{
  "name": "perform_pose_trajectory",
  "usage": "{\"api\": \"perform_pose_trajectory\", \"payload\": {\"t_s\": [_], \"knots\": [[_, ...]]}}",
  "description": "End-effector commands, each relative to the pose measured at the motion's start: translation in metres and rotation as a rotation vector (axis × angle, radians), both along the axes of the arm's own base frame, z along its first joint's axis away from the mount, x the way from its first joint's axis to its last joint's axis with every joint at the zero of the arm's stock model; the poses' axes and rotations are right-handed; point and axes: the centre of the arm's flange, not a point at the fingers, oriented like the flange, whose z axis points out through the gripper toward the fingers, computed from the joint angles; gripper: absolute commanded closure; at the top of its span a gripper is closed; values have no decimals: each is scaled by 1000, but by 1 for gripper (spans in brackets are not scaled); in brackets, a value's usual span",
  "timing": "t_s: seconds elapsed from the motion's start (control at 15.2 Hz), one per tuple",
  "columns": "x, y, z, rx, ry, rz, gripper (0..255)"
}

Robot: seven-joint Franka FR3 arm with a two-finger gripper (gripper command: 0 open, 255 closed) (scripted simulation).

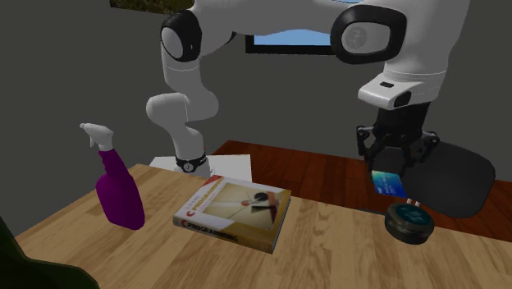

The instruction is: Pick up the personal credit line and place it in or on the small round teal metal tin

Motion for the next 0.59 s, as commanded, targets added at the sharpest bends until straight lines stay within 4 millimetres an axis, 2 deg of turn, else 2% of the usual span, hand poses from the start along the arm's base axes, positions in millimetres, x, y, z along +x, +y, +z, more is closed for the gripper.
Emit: {"api": "perform_pose_trajectory", "payload": {"t_s": [0.0,0.26,0.53], "knots": [[-1,26,-1,-1,0,-2,255],[-3,78,3,-1,0,-2,255],[-3,78,-18,-1,0,-2,255]]}}
